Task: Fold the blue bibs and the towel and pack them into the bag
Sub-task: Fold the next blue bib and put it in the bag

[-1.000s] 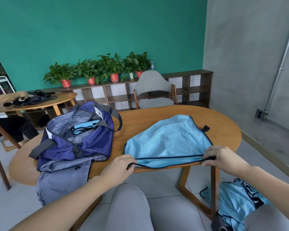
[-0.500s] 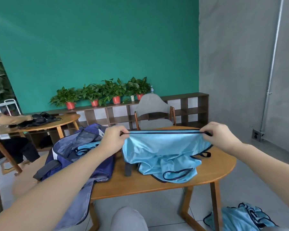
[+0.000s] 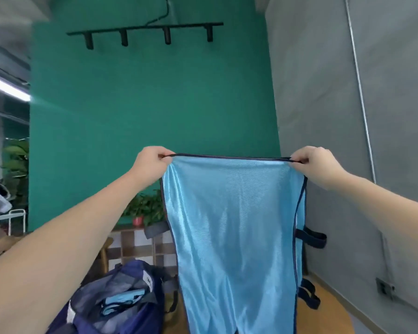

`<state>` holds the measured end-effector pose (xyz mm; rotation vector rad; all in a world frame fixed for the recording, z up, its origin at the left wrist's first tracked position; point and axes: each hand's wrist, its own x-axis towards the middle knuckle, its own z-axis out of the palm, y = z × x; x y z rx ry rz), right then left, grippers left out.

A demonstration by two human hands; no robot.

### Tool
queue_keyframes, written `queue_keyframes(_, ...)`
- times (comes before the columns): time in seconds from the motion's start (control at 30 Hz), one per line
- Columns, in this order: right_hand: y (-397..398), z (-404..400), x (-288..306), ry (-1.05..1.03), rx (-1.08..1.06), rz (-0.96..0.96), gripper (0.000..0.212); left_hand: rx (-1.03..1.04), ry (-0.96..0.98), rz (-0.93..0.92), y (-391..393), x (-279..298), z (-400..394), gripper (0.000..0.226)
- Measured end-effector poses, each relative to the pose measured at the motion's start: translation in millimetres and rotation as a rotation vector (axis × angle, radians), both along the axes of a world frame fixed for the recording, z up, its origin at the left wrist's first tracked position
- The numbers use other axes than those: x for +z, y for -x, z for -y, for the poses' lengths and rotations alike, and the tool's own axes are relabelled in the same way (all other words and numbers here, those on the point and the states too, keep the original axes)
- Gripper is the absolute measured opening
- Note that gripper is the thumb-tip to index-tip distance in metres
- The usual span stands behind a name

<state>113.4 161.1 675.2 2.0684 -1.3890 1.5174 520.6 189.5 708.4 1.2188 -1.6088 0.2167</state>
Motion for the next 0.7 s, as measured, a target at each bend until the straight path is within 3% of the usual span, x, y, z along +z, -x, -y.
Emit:
queue_keyframes(0.27,12,-34,51,-0.111,0.130,0.118,0.021,0.060,0.066,0.094,-11,37,-38,0.014)
queue_keyframes(0.47,15,-49,58,-0.250,0.234,0.135,0.019,0.080,0.062,0.080,-20,37,-44,0.013)
queue_keyframes(0.7,12,-46,60,-0.262,0.290,0.194,0.014,0.067,0.057,0.037,-26,34,-39,0.005)
